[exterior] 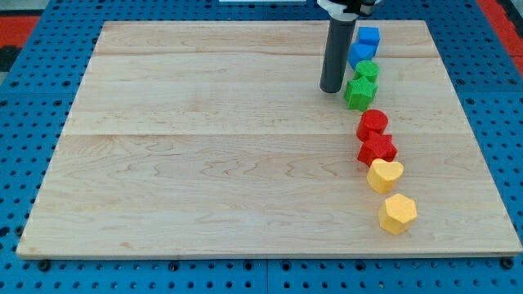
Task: Slightly push the green star to the right side of the board
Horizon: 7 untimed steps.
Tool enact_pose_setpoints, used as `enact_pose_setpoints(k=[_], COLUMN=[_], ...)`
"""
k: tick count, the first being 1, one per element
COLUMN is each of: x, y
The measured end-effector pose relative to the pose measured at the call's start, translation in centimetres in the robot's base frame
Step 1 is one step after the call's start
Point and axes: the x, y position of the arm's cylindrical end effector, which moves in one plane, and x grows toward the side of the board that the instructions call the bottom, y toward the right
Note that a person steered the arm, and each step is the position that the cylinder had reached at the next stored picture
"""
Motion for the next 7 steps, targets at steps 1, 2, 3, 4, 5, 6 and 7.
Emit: enact_pose_setpoints(k=[1, 2, 3, 4, 5, 6, 7], x=[0.5, 0.6, 1.0, 1.0, 1.0, 1.0, 1.0], y=[0.1, 0.2, 1.0, 1.8, 2.0, 3.3, 4.1])
